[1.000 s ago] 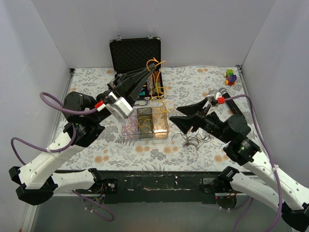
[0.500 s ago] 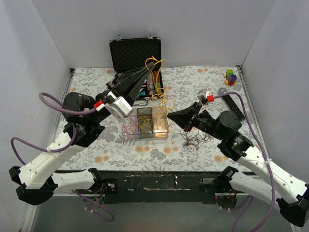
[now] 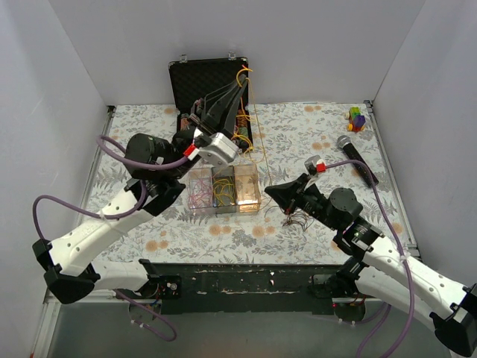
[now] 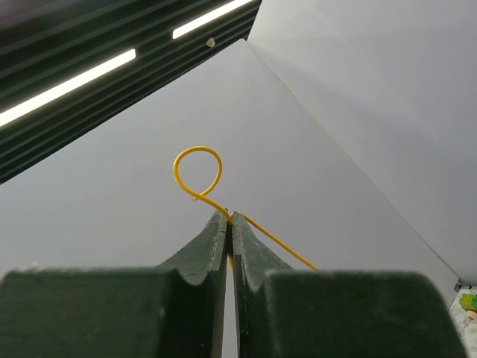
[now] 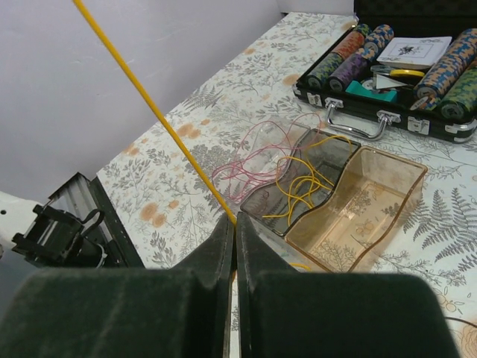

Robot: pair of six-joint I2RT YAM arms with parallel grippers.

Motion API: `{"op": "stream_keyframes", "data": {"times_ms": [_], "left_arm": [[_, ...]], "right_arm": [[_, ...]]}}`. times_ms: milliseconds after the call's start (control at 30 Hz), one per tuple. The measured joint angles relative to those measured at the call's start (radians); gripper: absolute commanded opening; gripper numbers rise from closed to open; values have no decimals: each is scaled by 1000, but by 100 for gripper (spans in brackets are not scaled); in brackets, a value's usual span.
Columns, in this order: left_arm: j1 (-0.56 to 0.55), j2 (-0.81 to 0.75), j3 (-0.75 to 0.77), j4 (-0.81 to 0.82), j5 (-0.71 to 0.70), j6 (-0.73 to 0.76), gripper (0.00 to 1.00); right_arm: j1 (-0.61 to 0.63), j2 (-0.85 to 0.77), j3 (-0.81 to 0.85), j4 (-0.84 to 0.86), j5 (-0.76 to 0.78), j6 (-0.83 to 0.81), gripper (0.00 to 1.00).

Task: Untangle the cables
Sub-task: Untie the cable.

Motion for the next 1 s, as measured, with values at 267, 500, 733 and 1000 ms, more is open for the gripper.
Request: {"op": "stream_keyframes", "data": {"times_ms": [267, 500, 733, 1000], "left_arm": [[-2, 32, 72, -122, 7, 38, 9], [-1, -165, -25, -299, 63, -61, 9], [-1, -315, -161, -375, 71, -201, 8], [-1, -332, -280, -557, 117, -278, 5]], "right_arm": [[0, 8, -12, 3, 60, 14, 1], [0, 0, 105, -175, 125, -23, 1], [-2, -7, 339, -243, 186, -96, 1], [-2, 18, 540, -240, 221, -170, 1]]}}
